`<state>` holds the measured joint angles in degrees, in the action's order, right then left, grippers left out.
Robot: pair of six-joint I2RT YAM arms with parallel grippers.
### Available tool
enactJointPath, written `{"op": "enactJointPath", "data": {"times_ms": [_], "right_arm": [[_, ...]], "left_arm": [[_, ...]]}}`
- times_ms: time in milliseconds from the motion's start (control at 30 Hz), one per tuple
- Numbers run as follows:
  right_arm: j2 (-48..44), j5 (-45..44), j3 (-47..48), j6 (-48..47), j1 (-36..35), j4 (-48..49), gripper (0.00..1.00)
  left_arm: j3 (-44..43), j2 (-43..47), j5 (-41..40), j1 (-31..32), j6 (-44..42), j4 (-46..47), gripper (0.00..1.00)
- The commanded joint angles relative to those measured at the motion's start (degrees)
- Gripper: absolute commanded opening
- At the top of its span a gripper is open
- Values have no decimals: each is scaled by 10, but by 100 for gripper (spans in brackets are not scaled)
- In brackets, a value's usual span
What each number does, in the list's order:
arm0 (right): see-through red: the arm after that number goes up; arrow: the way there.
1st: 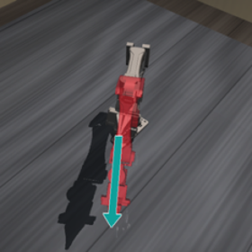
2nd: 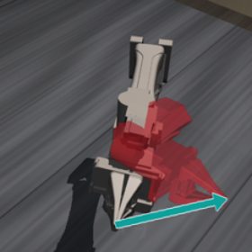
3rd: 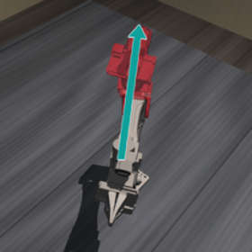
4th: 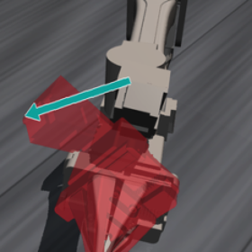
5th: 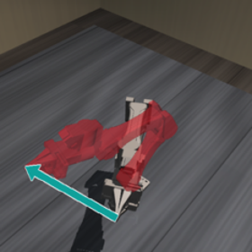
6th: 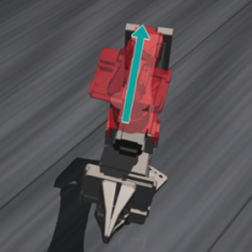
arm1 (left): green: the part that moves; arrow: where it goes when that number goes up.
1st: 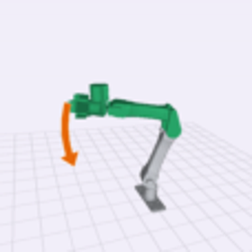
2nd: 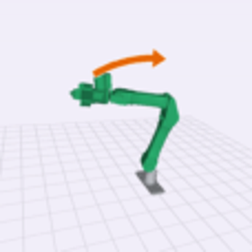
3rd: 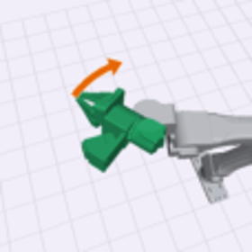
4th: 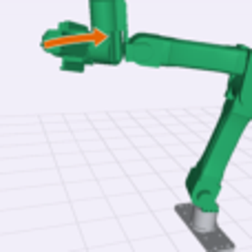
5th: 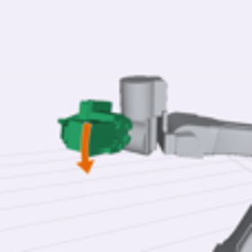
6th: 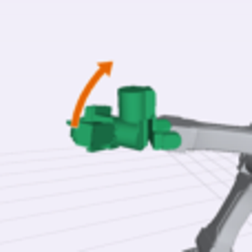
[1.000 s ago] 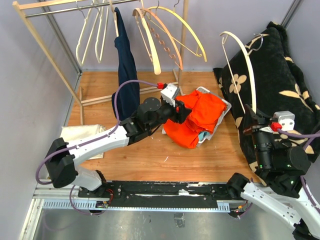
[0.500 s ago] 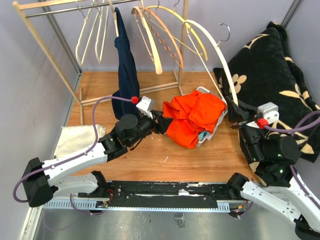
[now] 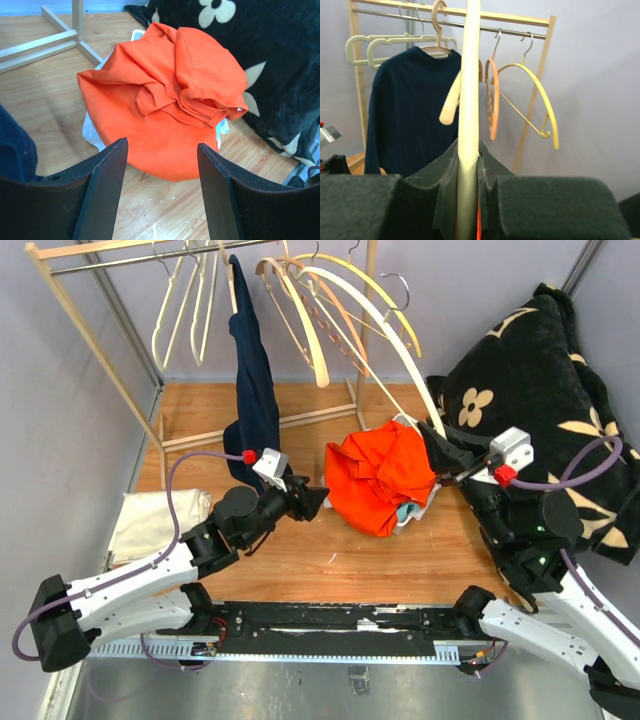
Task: Remove the t-shirt from the hanger
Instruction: Place the hanger on the clothesline.
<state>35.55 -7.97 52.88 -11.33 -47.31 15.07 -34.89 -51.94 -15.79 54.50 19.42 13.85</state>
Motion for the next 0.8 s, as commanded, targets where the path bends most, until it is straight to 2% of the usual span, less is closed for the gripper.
{"op": "enactJointPath", "data": {"times_ms": [0, 367, 767], "right_arm": [[44, 41, 38, 39, -5, 73, 1], [199, -1, 90, 89, -4, 127, 1], [373, -18, 196, 90, -4, 187, 1]], "left_arm": [[17, 27, -25, 2, 9, 10, 62], [48, 79, -21, 2, 10, -14, 63], [123, 204, -38, 2, 32, -55, 63]]}}
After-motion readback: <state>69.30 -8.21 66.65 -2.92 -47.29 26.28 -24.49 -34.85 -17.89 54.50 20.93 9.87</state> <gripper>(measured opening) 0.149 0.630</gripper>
